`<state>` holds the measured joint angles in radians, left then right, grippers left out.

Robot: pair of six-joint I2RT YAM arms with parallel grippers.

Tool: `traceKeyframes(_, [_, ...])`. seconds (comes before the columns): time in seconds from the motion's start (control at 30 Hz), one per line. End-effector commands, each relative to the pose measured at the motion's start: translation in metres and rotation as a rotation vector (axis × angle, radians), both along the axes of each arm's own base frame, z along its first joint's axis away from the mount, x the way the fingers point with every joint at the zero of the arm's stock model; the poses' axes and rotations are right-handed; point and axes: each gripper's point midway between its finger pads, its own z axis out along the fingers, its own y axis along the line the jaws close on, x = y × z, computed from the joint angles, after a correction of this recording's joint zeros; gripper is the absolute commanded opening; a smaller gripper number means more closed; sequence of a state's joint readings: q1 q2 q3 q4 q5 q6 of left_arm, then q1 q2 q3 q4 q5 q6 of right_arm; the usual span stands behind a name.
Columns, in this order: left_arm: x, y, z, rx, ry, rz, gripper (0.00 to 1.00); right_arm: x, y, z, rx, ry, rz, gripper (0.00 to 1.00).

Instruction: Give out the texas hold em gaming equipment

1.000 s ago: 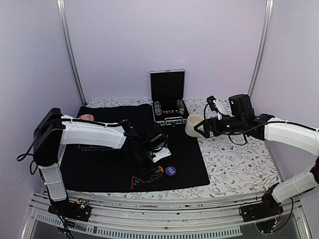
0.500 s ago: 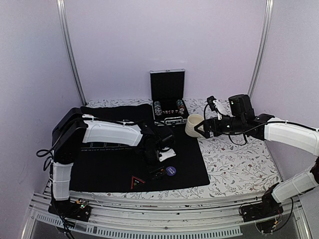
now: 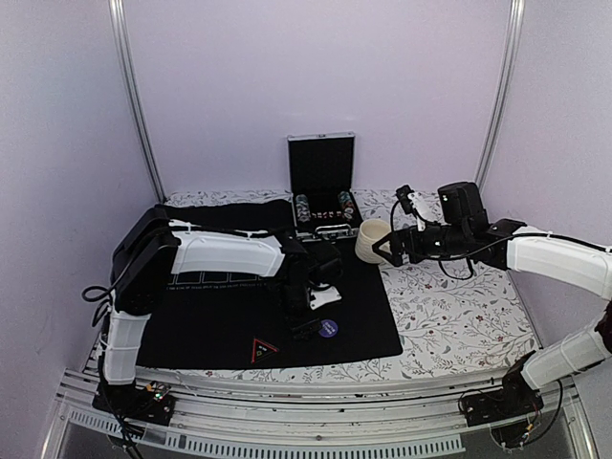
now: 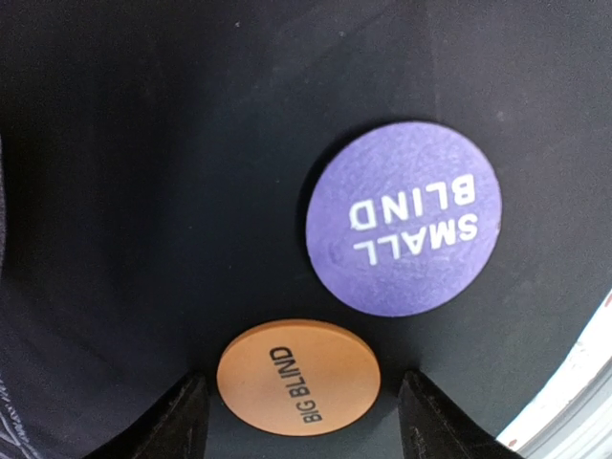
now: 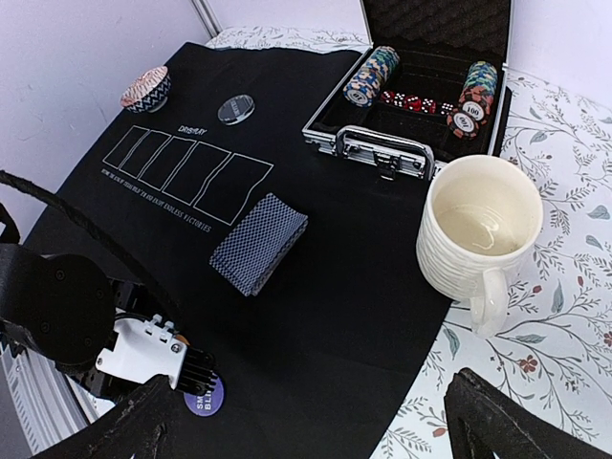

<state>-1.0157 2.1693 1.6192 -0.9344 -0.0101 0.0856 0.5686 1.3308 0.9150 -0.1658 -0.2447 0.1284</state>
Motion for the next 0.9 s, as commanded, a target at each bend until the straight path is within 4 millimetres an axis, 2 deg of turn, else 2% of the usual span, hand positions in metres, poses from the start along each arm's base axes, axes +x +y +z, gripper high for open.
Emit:
traceKeyframes(0.0, [-0.0031, 0.0085, -0.0177, 0.071, 0.007, -0.014, 0.68, -0.0007, 0.0018, -0.0088, -0.020, 0.007, 0.011, 0.99])
traceKeyframes(0.1, [-0.0028, 0.0085, -0.0183, 0.076, 0.001, -0.015, 0.69, 0.0004, 0.0033, -0.0080, -0.018, 0.008, 0.015, 0.99])
traceKeyframes(0.23, [-0.0029, 0.0067, -0.0180, 0.079, -0.011, -0.019, 0.77, 0.0006, 0.0043, -0.0082, -0.017, 0.009, 0.018, 0.99])
traceKeyframes(0.3, [-0.0022, 0.0049, -0.0175, 0.074, -0.016, -0.022, 0.77, 0.0010, 0.0042, -0.0076, -0.016, 0.008, 0.018, 0.99])
traceKeyframes(0.4, [-0.0023, 0.0038, -0.0177, 0.072, -0.016, -0.028, 0.69, 0.0002, 0.0041, -0.0064, -0.015, 0.006, 0.018, 0.99])
traceKeyframes(0.6, [-0.0025, 0.0020, -0.0144, 0.050, -0.020, -0.038, 0.59, -0.0004, 0.0029, -0.0049, -0.018, 0.003, 0.015, 0.99])
traceKeyframes(0.87, [-0.0022, 0.0030, -0.0103, 0.018, -0.003, -0.034, 0.50, -0.0006, 0.0020, -0.0032, -0.022, 0.004, 0.012, 0.99])
